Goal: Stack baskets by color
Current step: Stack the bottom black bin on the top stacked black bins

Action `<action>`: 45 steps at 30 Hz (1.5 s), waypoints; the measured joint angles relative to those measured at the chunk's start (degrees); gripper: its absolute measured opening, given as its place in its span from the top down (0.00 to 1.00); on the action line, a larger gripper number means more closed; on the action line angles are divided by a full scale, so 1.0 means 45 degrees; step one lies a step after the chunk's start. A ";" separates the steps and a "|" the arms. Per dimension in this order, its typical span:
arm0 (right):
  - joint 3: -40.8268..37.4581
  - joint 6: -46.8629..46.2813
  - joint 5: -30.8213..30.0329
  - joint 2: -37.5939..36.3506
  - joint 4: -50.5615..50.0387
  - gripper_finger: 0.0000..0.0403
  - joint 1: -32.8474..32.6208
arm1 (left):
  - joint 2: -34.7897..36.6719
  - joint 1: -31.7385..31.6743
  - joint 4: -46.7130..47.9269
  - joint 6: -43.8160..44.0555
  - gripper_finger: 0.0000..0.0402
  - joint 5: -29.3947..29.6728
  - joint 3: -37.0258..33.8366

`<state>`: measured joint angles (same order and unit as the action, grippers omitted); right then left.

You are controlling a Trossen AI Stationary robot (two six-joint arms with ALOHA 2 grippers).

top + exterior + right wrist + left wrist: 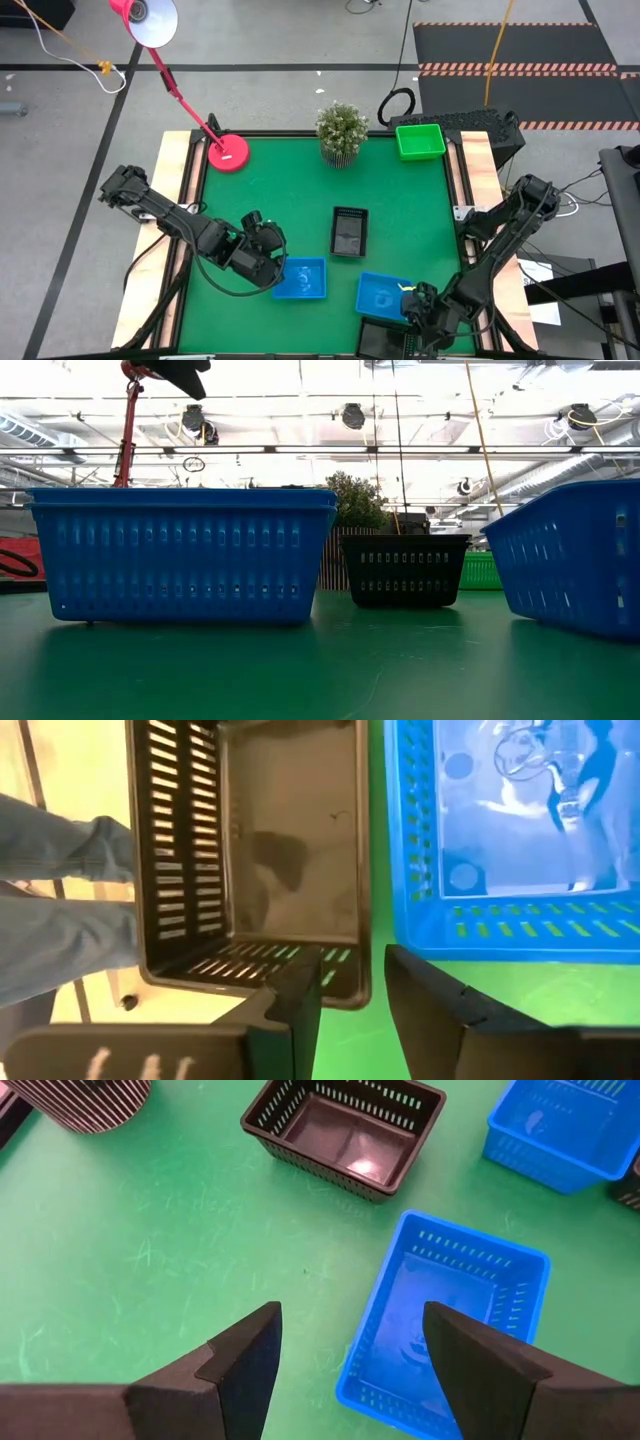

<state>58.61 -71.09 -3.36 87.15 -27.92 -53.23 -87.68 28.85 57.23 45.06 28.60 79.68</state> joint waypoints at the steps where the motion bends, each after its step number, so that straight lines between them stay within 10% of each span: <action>1: 0.0000 0.0057 -0.0005 0.0022 0.0015 0.74 0.0021 | 0.0000 -0.0003 0.0000 -0.0018 0.39 0.0000 0.0000; 29: -0.0557 0.1579 -0.0568 0.0189 0.1034 0.66 0.0083 | 0.0000 -0.0003 -0.0034 0.0043 0.39 0.0005 0.0000; 45: -0.1151 0.1171 -0.0233 0.0156 0.1777 0.96 0.0252 | 0.0000 -0.0079 -0.0015 -0.0001 0.39 0.0010 0.0000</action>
<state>53.43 -65.82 -4.40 87.86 -19.93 -52.10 -87.68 28.50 57.17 45.06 28.64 79.68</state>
